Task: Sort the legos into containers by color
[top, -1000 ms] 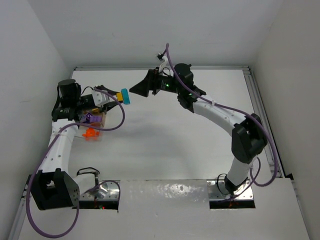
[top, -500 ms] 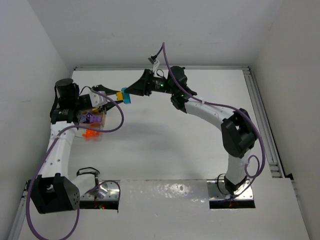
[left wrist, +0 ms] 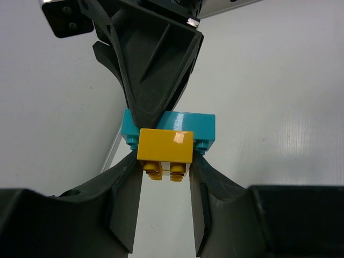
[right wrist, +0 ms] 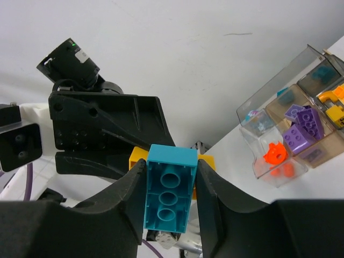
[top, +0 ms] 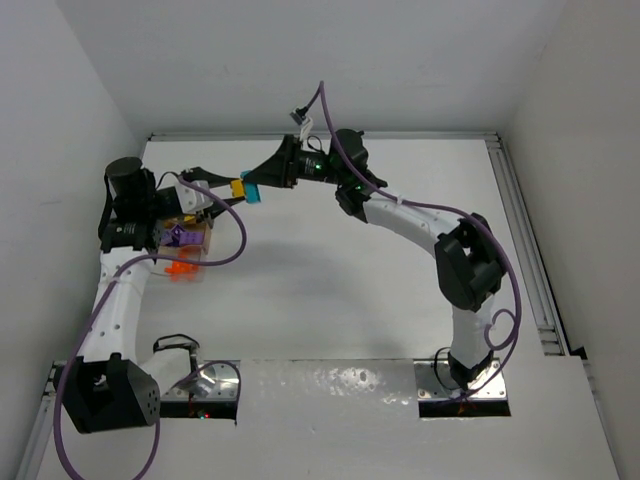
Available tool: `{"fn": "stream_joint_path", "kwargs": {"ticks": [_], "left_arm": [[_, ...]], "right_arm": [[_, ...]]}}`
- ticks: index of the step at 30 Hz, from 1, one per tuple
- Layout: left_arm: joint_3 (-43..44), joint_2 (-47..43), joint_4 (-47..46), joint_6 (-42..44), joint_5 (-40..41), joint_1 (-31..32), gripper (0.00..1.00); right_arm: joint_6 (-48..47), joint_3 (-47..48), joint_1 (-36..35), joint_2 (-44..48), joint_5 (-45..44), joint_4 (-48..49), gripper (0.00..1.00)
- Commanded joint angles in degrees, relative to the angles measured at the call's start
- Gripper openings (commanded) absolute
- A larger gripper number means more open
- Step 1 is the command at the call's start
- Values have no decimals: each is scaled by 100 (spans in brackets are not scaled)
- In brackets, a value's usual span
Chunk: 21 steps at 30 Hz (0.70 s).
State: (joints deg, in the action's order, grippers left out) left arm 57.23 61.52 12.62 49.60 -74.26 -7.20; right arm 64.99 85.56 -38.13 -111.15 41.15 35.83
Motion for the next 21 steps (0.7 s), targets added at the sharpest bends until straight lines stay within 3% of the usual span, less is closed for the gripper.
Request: {"fn": "stream_joint_path", "kwargs": {"ticks": [1, 6, 9, 12, 16, 21], "left_arm": [[-19, -149, -619, -266, -116, 43, 0], [-125, -175, -1437, -1338, 578, 44, 0], [-72, -228, -1202, -1392, 1280, 35, 0], [95, -245, 60, -980, 1966, -36, 0], [130, -210, 872, -848, 3073, -149, 0], [78, -272, 1313, -961, 3295, -168, 0]], "right_arm": [[-48, 338, -124, -64, 271, 170, 28], [66, 147, -116, -47, 474, 828, 0], [-21, -196, 15, 67, 298, 890, 0], [-284, -715, 296, 365, -122, 794, 0], [-1277, -1233, 648, 997, -905, -188, 0], [-1392, -1516, 895, 1114, -1223, -190, 0]]}}
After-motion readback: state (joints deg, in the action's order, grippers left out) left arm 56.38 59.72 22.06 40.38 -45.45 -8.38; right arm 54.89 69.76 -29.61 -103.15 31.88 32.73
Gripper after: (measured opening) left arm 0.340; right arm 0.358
